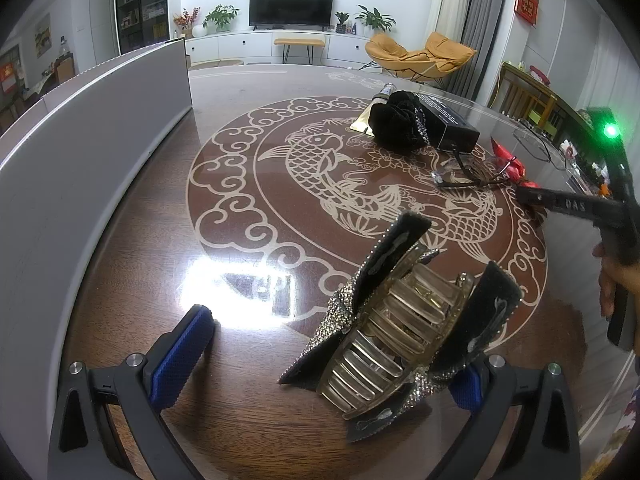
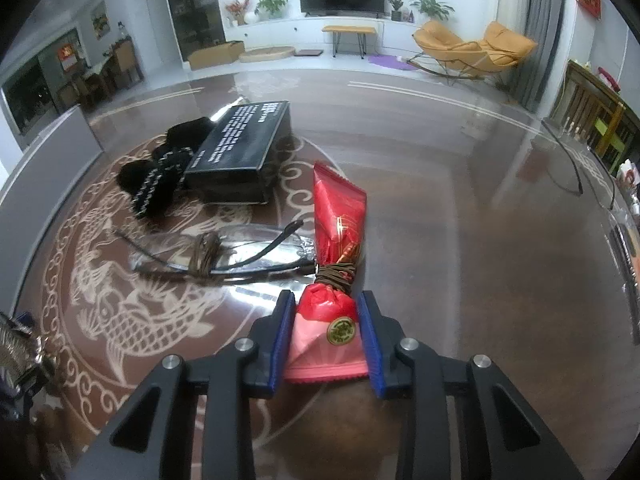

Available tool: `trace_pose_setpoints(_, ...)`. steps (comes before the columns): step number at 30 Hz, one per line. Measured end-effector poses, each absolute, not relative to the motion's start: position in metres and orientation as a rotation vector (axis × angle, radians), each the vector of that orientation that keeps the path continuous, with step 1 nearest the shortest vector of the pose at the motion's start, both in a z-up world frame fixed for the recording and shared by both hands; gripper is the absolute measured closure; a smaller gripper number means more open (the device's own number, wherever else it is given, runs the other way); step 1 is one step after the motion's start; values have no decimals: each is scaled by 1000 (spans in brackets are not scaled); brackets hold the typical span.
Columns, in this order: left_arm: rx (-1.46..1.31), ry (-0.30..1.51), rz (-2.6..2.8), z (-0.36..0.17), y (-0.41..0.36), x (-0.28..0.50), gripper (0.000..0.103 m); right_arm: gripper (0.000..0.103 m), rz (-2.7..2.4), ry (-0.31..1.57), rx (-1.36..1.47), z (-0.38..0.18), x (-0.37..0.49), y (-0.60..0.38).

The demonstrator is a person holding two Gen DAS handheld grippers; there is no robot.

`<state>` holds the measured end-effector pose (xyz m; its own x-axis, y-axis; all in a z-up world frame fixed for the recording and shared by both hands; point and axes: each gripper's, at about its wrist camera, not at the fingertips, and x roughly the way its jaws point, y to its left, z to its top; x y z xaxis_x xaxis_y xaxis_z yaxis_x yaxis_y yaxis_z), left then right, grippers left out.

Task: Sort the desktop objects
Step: 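Grasp the red wrapped pouch with the right tool while the left tool holds the clutch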

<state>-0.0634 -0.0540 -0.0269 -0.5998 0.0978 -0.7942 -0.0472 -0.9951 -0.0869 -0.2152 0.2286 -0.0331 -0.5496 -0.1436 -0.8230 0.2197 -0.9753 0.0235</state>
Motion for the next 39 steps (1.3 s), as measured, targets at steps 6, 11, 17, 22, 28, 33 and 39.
trace_pose_setpoints(6,-1364,-87,2738,-27,-54,-64,0,71,-2559,157,1296,-35,-175,216)
trace_pose_setpoints(11,-1364,-87,2738,-27,-54,-64,0,70,-2555,180,1255,-39,-116,205)
trace_pose_setpoints(17,-1364,-87,2738,-27,-54,-64,0,67,-2583,153,1238,-42,-66,199)
trace_pose_setpoints(22,-1364,-87,2738,-27,-54,-64,0,30,-2599,126,1263,-44,-67,203)
trace_pose_setpoints(28,-1364,-87,2738,-27,-54,-64,0,23,-2600,115,1272,-44,-67,207)
trace_pose_setpoints(33,-1364,-87,2738,-27,-54,-64,0,19,-2609,101,1282,-45,-69,211)
trace_pose_setpoints(39,-1364,-87,2738,-27,-54,-64,0,18,-2622,97,1289,-44,-68,215)
